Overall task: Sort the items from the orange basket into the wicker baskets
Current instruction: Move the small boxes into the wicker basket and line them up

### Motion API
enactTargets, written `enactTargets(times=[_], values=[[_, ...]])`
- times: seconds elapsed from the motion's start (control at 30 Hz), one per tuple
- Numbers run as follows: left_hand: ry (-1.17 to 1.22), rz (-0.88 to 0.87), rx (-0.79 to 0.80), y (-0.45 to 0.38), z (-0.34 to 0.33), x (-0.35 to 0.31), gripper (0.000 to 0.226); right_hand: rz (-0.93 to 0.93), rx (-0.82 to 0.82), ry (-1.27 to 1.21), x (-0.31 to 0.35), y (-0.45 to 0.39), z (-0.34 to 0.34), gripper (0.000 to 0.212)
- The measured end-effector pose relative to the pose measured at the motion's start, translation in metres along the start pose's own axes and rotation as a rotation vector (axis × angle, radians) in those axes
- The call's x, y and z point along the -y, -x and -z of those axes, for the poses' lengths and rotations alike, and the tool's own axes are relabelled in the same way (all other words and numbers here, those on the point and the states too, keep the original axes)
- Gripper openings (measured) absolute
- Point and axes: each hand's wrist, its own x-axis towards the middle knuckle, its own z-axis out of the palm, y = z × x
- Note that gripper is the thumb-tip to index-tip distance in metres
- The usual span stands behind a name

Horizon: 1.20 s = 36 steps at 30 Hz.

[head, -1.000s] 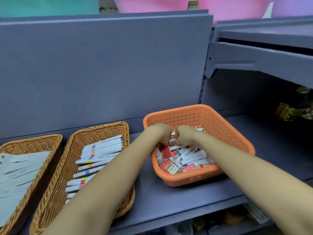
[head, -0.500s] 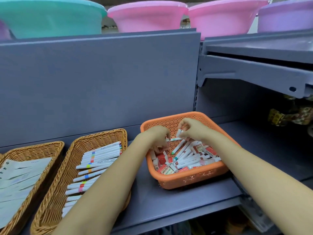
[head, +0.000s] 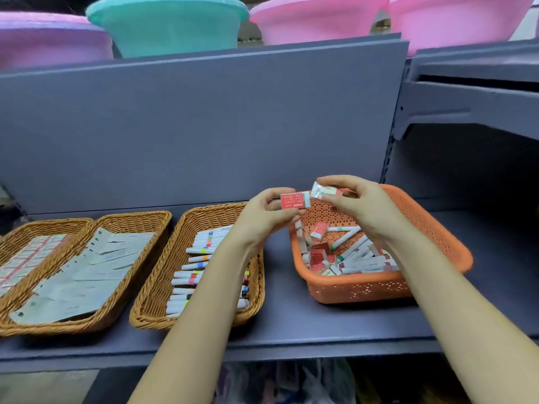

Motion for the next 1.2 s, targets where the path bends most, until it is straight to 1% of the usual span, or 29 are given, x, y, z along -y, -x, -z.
enactTargets(times=[0.1,0.17,0.23,0.33,0.43,0.57,0.67,0.8,0.9,0.97,1.0,1.07,1.2], values=[[0.005,-0.046,-0.057,0.021,0.017,-0.001,0.024,0.044,0.086,0.001,0.003,0.008,-0.021,0.040],[-0.033,-0.040,-0.118,0.034,0.031,-0.004,0.018,0.074,0.084,0.038,0.006,0.010,-0.035,0.044],[-0.028,-0.023,-0.172,0.047,0.045,-0.008,0.024,0.109,0.091,0.085,0.010,0.010,-0.052,0.045],[-0.014,0.014,-0.234,0.066,0.068,-0.015,0.030,0.148,0.150,0.121,0.019,0.012,-0.086,0.044],[-0.044,0.094,-0.352,0.084,0.093,-0.023,0.039,0.181,0.191,0.127,0.032,0.015,-0.123,0.044],[0.038,0.131,-0.429,0.106,0.136,-0.032,0.043,0.191,0.205,0.133,0.046,0.019,-0.176,0.040],[0.054,0.129,-0.431,0.123,0.172,-0.039,0.041,0.197,0.197,0.138,0.055,0.024,-0.215,0.038],[0.076,0.144,-0.379,0.145,0.220,-0.049,0.035,0.210,0.167,0.147,0.063,0.030,-0.268,0.035],[0.177,0.102,-0.309,0.157,0.255,-0.053,0.025,0.211,0.146,0.145,0.063,0.032,-0.308,0.035],[0.230,0.057,-0.305,0.160,0.276,-0.053,0.018,0.198,0.133,0.138,0.063,0.032,-0.330,0.035],[0.222,0.033,-0.318,0.161,0.286,-0.053,0.015,0.192,0.129,0.144,0.063,0.031,-0.339,0.034],[0.120,0.009,-0.347,0.161,0.306,-0.052,0.015,0.177,0.119,0.165,0.062,0.026,-0.356,0.034],[-0.268,0.001,-0.366,0.158,0.339,-0.052,0.023,0.137,0.104,0.243,0.060,0.009,-0.382,0.035]])
